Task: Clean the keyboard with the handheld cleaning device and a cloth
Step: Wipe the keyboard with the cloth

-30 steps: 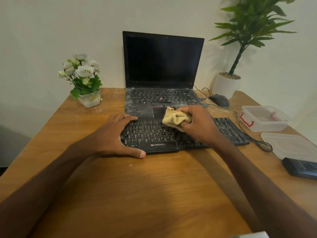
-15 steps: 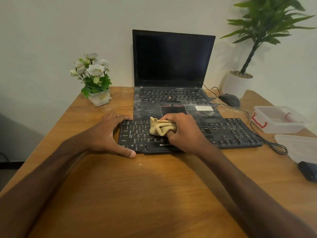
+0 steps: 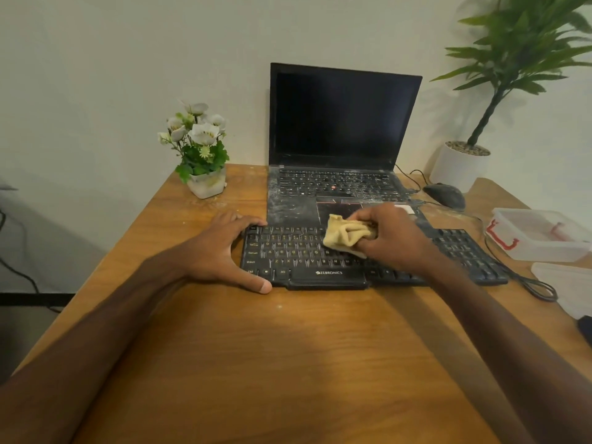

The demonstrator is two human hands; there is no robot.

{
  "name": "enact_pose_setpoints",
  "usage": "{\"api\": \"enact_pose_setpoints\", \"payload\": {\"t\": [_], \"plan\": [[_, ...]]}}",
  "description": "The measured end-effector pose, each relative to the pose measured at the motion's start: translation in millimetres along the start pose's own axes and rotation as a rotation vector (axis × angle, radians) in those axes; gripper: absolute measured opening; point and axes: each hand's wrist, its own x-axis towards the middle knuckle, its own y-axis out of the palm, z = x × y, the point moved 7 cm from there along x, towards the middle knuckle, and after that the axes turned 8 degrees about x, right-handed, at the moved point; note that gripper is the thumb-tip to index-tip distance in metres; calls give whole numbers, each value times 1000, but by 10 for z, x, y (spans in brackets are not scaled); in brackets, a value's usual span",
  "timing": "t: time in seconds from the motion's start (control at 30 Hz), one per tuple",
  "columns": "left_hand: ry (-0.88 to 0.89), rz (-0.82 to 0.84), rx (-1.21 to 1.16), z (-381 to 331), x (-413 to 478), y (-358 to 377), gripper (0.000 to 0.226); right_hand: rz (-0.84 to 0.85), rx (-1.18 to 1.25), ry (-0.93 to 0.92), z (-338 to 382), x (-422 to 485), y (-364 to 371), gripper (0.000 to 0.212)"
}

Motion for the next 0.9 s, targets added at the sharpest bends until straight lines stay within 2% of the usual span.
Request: {"api": "enact_pose_setpoints", "payload": {"t": [0.37, 0.57, 0.67, 0.77, 0.9], "plan": [[8, -30, -1, 33, 32, 17, 130, -42, 37, -156, 542, 106, 714, 29], [11, -26, -4, 68, 39, 22, 132, -56, 174, -98, 410, 120, 460, 22], [18, -13, -9, 47, 32, 29, 131, -83, 39, -60, 273, 105, 255, 25], [24, 37, -1, 65, 28, 44, 135, -14, -77, -37, 227, 75, 308, 30], [17, 118, -47, 161, -16, 21, 137, 5, -45, -77, 372, 54, 530, 33]]}}
